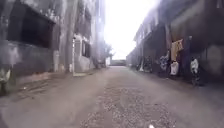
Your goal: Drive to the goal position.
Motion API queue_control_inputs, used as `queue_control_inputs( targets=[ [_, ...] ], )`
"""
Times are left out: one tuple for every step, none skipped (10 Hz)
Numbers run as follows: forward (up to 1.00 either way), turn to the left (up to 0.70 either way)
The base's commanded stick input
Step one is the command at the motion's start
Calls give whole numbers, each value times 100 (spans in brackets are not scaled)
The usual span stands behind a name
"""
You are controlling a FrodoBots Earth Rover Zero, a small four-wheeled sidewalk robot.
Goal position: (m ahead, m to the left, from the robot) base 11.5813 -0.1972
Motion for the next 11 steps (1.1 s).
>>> queue_control_inputs(
  targets=[
    [70, 2],
    [70, 1],
    [70, 0],
    [70, 0],
    [70, 0],
    [70, 0],
    [70, -1],
    [70, -14],
    [70, -21],
    [70, 0],
    [70, 0]
  ],
)
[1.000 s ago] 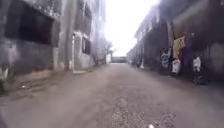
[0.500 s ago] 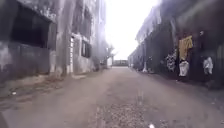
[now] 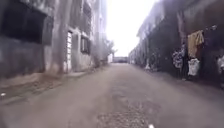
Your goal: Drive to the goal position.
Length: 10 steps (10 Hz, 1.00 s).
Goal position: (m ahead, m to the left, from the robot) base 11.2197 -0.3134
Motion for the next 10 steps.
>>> queue_control_inputs(
  targets=[
    [70, 0],
    [70, 0],
    [70, 0],
    [70, 0],
    [70, 0],
    [70, 0],
    [70, 0],
    [70, 0],
    [70, 0],
    [70, 0]
  ],
)
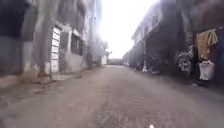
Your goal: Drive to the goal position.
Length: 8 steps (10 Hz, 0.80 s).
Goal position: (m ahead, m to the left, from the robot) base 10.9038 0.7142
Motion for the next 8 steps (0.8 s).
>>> queue_control_inputs(
  targets=[
    [70, 0],
    [70, 0],
    [70, 0],
    [70, 0],
    [70, 0],
    [70, 0],
    [70, 0],
    [70, 1]
  ],
)
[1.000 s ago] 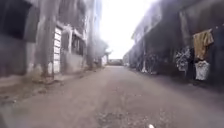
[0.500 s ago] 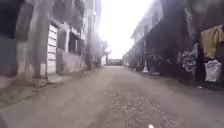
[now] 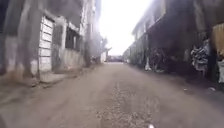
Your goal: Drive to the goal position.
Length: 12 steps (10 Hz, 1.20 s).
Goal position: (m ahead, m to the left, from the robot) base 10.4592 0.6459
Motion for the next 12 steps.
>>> queue_control_inputs(
  targets=[
    [70, 2],
    [70, 0],
    [70, 0],
    [70, 0],
    [70, 0],
    [70, 0],
    [70, 0],
    [70, 0],
    [70, 0],
    [70, 0],
    [70, 0],
    [70, 0]
  ],
)
